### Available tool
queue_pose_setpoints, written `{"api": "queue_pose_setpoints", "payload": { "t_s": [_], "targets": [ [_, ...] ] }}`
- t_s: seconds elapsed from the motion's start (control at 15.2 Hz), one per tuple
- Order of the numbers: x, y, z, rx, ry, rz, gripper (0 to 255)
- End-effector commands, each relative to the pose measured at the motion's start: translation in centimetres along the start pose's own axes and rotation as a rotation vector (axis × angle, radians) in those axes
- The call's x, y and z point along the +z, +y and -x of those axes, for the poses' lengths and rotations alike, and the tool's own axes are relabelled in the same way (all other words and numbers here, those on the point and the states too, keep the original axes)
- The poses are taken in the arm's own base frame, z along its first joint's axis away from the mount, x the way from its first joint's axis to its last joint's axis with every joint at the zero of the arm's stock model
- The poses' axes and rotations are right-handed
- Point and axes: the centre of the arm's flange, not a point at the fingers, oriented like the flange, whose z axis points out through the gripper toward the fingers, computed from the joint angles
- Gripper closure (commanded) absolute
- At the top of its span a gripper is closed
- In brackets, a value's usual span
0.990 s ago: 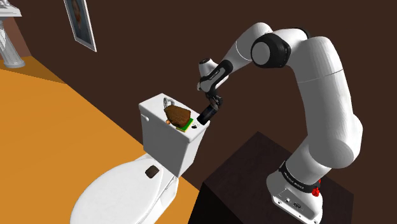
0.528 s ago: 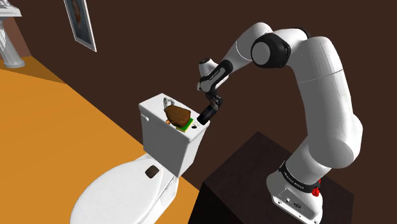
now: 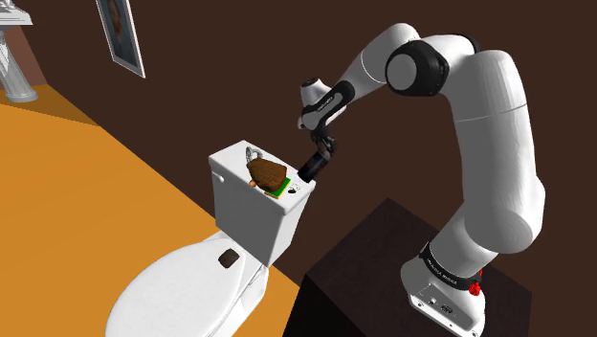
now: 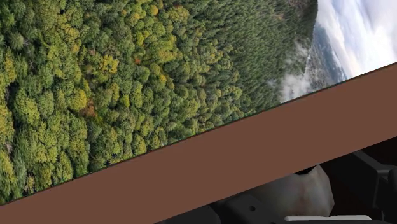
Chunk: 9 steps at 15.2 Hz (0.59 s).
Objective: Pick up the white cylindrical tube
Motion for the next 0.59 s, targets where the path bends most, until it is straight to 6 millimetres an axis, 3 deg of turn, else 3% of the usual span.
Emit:
{"api": "queue_pose_setpoints", "payload": {
  "t_s": [0.0,0.4,0.53],
  "targets": [
    [-1.0,-0.2,0.4,0.001,-0.001,0.001,255],
    [-3.9,-0.8,1.6,0.001,-0.001,0.001,255],
    [-4.0,-0.8,1.6,0.001,-0.001,0.001,255]
  ]
}}
